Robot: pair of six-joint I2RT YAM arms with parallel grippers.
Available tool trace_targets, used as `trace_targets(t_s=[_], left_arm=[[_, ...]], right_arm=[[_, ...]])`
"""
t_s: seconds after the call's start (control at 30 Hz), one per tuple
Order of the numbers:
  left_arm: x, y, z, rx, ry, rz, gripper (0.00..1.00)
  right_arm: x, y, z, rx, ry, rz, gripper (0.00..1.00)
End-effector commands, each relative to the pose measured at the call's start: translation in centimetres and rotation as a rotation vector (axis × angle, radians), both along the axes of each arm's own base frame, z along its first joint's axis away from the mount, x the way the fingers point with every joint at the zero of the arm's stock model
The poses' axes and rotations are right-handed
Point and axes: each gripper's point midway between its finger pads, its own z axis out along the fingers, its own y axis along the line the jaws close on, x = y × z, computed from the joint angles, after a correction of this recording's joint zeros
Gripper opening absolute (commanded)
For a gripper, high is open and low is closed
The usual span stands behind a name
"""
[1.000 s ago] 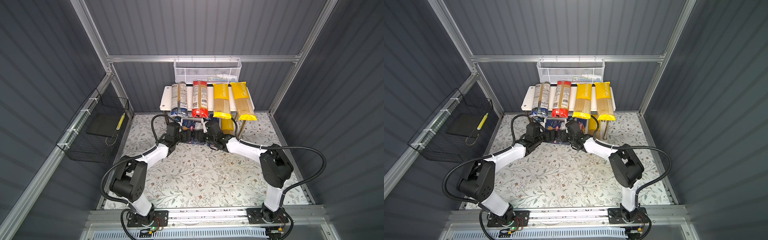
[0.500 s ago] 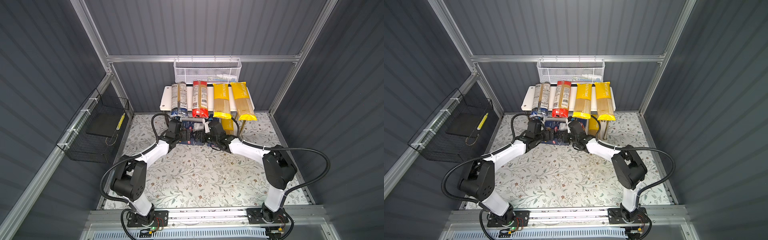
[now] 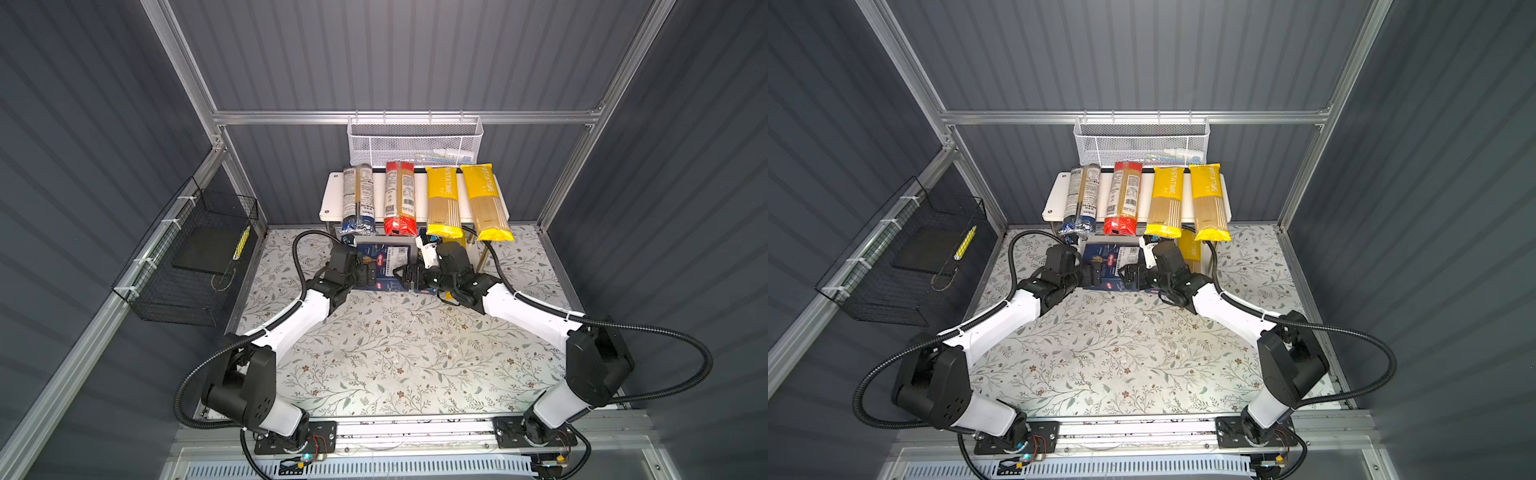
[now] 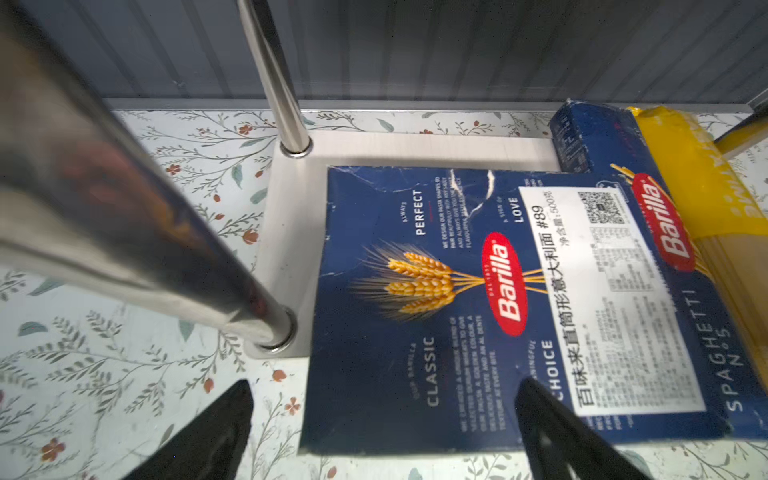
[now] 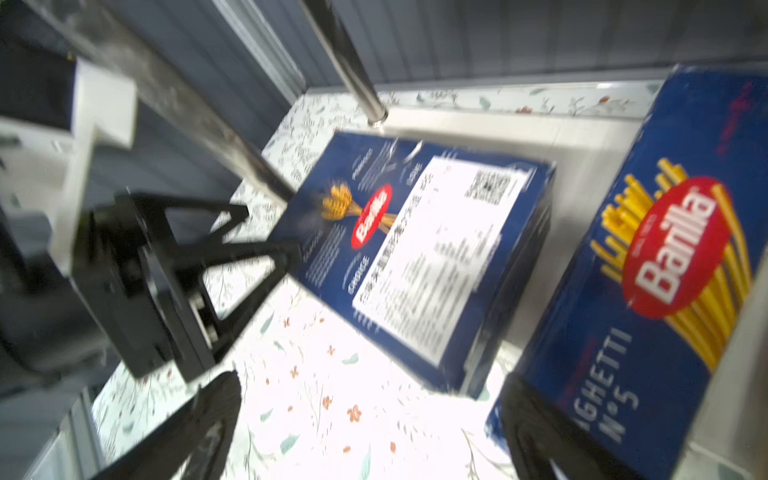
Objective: Place and organize the pasta boxes and bags onto the shelf
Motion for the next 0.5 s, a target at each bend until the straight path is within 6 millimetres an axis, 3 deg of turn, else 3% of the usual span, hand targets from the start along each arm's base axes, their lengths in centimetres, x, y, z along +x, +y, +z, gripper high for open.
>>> trace_targets(t_s=[0.0, 0.23, 0.47], left_arm=[[-2.0, 2.4, -0.5, 0.032, 0.047, 0.073, 0.99], [-6.3, 4.7, -1.8, -0.011, 0.064, 0.122, 0.99], [-10.7, 9.8, -4.0, 0.027, 0.112, 0.293, 0.99]], right_arm=[[-4.3, 0.6, -0.9, -0.016, 0.050, 0.195, 0.97], [-8.6, 3.4, -1.3, 0.055, 0.038, 0.423, 0.97], [-8.7, 8.6, -3.0, 0.105, 0.048, 0.565, 0.98]])
